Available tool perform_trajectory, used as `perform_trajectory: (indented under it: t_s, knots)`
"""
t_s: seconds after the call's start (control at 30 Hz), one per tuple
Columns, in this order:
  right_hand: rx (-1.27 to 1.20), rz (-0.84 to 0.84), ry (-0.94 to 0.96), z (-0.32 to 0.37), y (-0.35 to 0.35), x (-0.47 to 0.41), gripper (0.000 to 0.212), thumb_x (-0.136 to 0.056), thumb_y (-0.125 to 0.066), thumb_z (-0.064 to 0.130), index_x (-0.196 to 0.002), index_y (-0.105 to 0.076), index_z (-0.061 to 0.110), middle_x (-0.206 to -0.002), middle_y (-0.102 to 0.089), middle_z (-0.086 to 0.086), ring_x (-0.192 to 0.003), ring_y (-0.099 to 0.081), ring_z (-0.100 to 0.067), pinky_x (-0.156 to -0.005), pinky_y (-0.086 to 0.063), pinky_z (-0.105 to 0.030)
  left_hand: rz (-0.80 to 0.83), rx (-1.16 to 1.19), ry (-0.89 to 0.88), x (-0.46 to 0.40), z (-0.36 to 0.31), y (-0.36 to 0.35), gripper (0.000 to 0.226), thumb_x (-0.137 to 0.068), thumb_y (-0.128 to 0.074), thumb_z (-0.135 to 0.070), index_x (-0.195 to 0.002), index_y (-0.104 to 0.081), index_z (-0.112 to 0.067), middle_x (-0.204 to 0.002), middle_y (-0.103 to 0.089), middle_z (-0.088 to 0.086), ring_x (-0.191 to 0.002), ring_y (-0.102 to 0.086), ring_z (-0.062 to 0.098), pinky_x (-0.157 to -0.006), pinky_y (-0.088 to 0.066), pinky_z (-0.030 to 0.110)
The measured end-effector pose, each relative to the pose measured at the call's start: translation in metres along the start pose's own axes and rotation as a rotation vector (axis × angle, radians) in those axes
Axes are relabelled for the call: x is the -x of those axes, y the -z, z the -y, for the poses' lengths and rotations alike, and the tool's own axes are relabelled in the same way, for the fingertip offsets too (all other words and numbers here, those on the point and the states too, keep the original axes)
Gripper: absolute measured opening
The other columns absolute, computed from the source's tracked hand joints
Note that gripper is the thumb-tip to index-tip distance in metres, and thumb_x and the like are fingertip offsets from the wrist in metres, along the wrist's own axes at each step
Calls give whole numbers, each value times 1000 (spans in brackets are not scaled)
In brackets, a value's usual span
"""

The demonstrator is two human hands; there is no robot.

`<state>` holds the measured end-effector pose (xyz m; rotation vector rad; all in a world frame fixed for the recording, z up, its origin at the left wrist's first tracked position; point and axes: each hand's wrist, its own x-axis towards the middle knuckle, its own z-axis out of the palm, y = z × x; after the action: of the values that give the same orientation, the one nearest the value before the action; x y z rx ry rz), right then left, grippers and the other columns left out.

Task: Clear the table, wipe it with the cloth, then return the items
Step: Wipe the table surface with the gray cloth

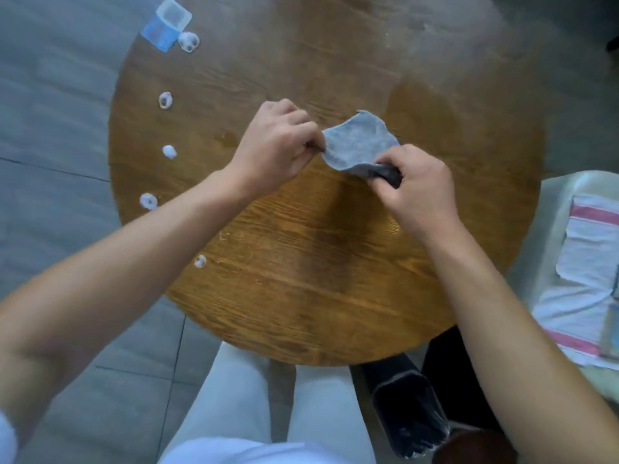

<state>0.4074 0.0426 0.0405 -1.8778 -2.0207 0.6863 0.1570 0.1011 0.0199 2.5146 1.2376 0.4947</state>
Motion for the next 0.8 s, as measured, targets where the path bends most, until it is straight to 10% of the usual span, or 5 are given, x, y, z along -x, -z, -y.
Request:
perform_trajectory:
  t_s: [0.13,0.33,0.47,0.63,0.8]
  knots:
    - [-87,416,-165,-11,-34,33,34,-86,-75,55,-106,-78,27,-96,-77,9,-94,-70,-12,-88,-55,-37,239,35,67,40,11,-20,27,-80,-61,-32,-100,-76,-24,-114,-71,5,-117,-63,36,-98,-47,49]
    - [-111,-101,-274,-14,-90,-7,39,-96,-56,32,-128,-70,13,-133,-69,-6,-127,-61,-23,-112,-42,-36,71,-54,411,7,86,-24,43,-89,-58,-31,-128,-68,-16,-143,-58,13,-142,-46,38,-119,-35,47]
    - [241,-17,-200,-7,-144,-21,70,-101,-42,44,-159,-35,6,-170,-24,-14,-159,-17,-32,-130,-8,-49,244,-148,446,-4,97,-57,63,-104,-37,-53,-158,-38,-23,-170,-24,7,-159,-12,34,-129,-9,50]
    - [379,-49,-173,-6,-163,-71,76,-104,-31,49,-163,-18,4,-172,-13,-18,-160,-10,-35,-128,-10,-56,184,-228,389,5,112,-69,64,-108,-28,-54,-161,-32,-18,-171,-20,7,-159,-12,32,-129,-6,48]
    - [288,157,174,69,-217,91,75,-101,-50,41,-161,-26,2,-171,-16,-19,-160,-11,-34,-128,-12,-57,200,-209,385,4,114,-65,64,-108,-27,-53,-161,-32,-18,-172,-19,7,-160,-11,33,-130,-5,47]
